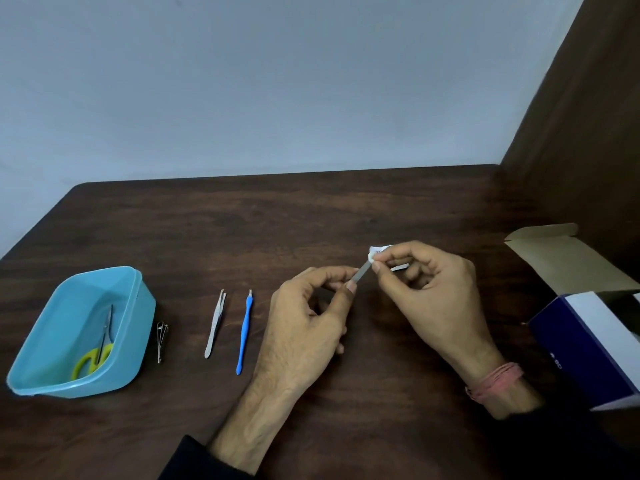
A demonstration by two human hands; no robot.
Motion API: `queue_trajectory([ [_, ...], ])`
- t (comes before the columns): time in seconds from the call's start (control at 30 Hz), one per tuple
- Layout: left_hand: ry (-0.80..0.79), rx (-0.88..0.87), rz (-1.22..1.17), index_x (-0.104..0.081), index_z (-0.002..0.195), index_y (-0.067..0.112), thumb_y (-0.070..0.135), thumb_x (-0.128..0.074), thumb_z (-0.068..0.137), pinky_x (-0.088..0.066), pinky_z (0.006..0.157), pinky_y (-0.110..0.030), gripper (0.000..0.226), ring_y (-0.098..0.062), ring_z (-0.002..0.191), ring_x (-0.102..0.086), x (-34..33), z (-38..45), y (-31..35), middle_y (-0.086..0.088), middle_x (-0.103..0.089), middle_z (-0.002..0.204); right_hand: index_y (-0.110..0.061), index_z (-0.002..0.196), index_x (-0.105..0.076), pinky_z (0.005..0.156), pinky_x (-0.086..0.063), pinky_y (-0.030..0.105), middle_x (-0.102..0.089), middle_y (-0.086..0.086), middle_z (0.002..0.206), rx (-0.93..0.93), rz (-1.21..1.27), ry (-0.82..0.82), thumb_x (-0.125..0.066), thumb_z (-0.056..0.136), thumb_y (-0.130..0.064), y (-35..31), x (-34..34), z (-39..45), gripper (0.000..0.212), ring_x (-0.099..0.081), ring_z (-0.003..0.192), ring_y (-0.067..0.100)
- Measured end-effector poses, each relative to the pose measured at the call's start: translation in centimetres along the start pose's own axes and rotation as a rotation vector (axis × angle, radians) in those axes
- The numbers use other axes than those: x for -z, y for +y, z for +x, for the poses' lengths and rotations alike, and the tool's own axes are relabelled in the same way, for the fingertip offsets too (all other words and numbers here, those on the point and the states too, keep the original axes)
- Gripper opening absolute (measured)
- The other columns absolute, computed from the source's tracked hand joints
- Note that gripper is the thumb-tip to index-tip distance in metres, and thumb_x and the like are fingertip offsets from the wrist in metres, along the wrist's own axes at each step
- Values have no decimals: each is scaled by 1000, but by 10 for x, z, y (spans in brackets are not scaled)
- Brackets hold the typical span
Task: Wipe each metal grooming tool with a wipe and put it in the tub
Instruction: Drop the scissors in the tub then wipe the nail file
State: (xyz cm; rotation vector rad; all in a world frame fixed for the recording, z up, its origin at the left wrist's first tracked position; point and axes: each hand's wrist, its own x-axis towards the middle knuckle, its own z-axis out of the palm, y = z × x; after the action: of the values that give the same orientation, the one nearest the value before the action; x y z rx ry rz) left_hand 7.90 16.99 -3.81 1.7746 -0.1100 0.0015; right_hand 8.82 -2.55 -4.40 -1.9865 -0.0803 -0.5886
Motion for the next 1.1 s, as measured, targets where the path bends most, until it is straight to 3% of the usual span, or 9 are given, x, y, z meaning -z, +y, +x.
queue_trajectory([
  [0.27,5,-3,-5,-85,111,38,24,-76,106,-57,49,-31,17,-11,59,-67,-1,1,0,10,-74,102,-29,95,-85,49,-40,18,-73,-13,67,-7,0,-28,-89,93,-19,0,0,-1,11,-55,43,9],
  [0.4,-5,-10,7,-86,109,37,23,-75,107,-57,49,-30,18,-11,59,-67,-1,1,0,10,-73,103,-28,94,-83,50,-45,20,-77,-15,76,-18,4,-11,-88,93,-18,0,0,0,12,-61,47,10],
  [0.5,0,-9,0,-86,109,38,23,-75,107,-57,48,-30,19,-12,59,-67,0,1,0,10,-72,103,-26,96,-83,52,-45,15,-75,-18,75,-4,14,-78,-88,93,-14,-2,1,-1,13,-63,49,9],
  [0.63,-6,-3,4,-85,111,38,25,-76,106,-59,49,-32,17,-11,59,-67,-1,1,0,9,-73,103,-28,96,-83,51,-51,26,-78,-12,77,-14,29,-31,-88,94,-18,0,2,0,11,-67,51,14],
  [0.77,6,-8,-15,-86,107,40,26,-76,106,-57,48,-32,17,-13,58,-66,-1,0,1,8,-73,104,-27,96,-85,50,-44,18,-74,-14,73,34,2,-84,-89,93,-18,-3,-1,-3,10,-61,49,10],
  [0.87,-1,9,-2,-86,108,39,25,-76,106,-58,49,-32,17,-13,58,-67,-1,1,0,9,-73,104,-27,99,-86,50,-50,25,-78,-16,82,-2,13,-9,-87,95,-20,0,2,1,8,-65,51,12],
  [1.0,6,0,-12,-86,110,38,25,-76,106,-58,49,-32,17,-13,58,-67,-1,1,-1,8,-73,105,-31,98,-86,46,-49,32,-80,-2,82,44,15,-79,-86,95,-22,-2,-1,-3,9,-60,47,17],
  [1.1,1,4,-8,-86,111,38,26,-76,106,-58,49,-32,17,-12,59,-67,-1,1,-1,9,-73,105,-30,98,-86,50,-53,34,-81,-11,89,7,28,-43,-87,94,-20,2,0,0,10,-64,52,14],
])
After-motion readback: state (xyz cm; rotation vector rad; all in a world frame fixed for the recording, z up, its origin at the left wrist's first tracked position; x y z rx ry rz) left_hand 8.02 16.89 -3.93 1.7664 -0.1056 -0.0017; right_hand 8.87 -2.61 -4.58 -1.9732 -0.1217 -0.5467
